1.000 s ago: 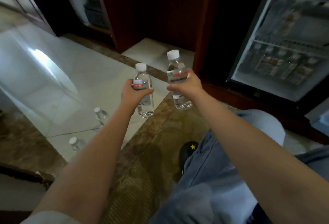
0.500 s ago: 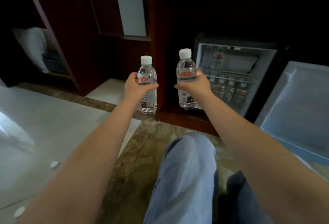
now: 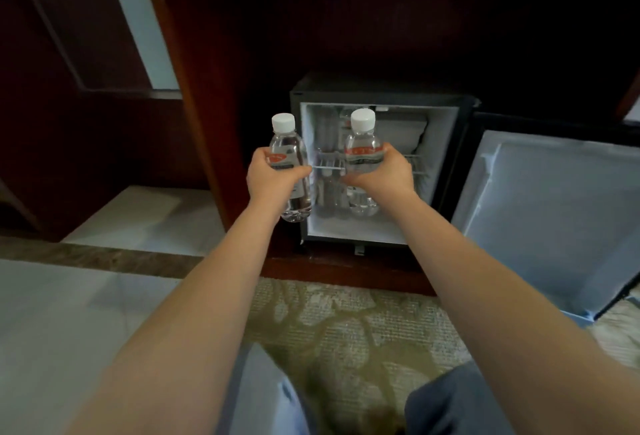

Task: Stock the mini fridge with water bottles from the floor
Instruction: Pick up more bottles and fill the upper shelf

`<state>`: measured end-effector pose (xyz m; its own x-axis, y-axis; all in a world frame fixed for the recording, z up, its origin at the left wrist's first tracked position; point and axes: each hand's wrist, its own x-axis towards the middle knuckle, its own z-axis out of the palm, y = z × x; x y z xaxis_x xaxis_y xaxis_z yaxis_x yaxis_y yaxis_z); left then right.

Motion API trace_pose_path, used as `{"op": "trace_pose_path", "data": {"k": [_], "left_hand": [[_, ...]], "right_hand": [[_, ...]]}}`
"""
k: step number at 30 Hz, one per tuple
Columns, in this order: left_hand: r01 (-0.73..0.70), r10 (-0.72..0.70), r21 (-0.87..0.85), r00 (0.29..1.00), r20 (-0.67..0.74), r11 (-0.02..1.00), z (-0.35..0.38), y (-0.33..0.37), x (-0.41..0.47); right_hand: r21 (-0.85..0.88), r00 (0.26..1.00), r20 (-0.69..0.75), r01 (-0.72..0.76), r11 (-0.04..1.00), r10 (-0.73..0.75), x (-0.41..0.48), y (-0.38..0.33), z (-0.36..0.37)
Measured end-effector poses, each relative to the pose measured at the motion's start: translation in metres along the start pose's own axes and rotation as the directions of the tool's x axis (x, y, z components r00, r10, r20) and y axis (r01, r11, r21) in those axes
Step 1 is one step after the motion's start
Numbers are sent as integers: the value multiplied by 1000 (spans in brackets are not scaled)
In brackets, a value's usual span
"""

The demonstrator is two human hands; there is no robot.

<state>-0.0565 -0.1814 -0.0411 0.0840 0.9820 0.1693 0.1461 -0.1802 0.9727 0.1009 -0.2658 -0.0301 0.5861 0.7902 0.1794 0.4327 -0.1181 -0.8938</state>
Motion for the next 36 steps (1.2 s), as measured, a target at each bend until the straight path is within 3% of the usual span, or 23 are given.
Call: {"op": "trace_pose_path", "data": {"k": [9,13,22,31,36], "left_hand": [[-56,48,133,997,58,990,79,-37,80],[-68,59,145,996,65,987,109,-51,108],[-135,134,101,991,23,986,154,-81,158],[-198,192,94,979,67,976,181,-87,182],[-208,203,79,977,67,975,189,-89,191]], "right_hand": [[11,984,-157,-83,996,84,98,67,2],[-52,978,-203,-54,997,43,137,83,4],[112,945,-301,-101,989,130,211,127,24],[74,929,-325,-163,984,179,260,150,19],[-26,953,-259,-168,986,155,287,151,12]]}}
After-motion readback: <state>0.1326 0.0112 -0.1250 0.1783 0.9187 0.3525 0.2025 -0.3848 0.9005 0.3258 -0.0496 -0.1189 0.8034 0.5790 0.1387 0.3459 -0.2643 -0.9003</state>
